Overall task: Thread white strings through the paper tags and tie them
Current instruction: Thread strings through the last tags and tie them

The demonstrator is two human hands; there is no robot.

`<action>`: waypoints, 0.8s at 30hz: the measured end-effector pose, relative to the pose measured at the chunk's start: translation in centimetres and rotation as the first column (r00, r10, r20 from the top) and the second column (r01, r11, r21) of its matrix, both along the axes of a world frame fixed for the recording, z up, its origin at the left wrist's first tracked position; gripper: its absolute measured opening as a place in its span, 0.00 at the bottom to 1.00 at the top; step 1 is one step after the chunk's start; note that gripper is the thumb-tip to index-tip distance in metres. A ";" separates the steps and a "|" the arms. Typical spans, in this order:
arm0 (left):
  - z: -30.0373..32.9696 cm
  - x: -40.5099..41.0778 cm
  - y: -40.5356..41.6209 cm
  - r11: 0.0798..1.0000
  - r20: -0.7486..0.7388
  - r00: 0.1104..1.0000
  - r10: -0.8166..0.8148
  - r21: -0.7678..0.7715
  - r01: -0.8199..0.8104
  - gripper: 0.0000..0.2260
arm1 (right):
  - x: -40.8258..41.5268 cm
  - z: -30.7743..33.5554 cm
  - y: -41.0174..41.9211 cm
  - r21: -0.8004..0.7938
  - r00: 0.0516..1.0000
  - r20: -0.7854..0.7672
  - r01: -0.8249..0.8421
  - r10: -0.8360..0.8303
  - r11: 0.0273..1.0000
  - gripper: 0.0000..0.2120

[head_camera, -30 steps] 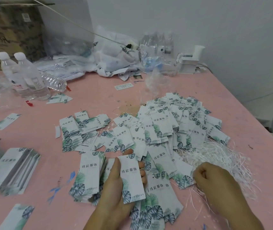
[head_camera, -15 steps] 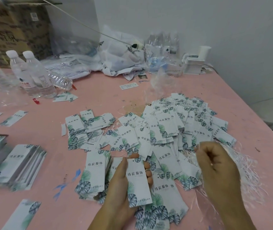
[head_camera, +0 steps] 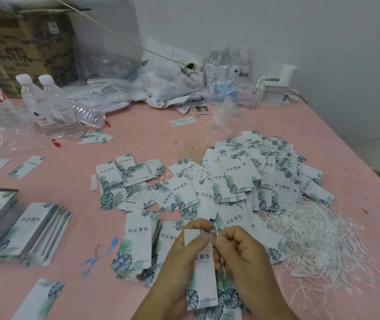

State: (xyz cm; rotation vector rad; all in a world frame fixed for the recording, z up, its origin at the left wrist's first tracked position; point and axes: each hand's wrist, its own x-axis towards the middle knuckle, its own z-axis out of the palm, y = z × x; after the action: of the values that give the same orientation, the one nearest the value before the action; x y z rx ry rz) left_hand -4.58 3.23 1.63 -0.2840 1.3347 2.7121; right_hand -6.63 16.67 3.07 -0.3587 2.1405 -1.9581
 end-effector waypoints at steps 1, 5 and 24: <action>0.0 0.0 -0.1 1.000 0.002 1.000 0.003 -0.026 -0.003 0.08 | 0.0 -0.1 0.0 0.032 1.000 -0.022 -0.006 0.006 0.999 0.12; -0.2 0.1 -0.4 0.994 0.013 1.000 -0.019 -0.108 0.020 0.10 | -0.2 -0.5 0.4 0.109 0.997 -0.059 -0.039 0.046 0.993 0.11; -0.5 0.1 -0.2 0.998 -0.014 0.999 0.030 -0.059 -0.031 0.12 | -0.7 -0.4 0.6 -0.162 0.989 0.088 -0.103 0.118 0.981 0.16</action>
State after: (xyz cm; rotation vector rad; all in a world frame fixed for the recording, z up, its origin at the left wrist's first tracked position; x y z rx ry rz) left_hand -4.51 3.00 1.15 -0.2952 1.4278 2.7065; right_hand -7.38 17.22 2.70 -0.3915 1.8715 -2.0423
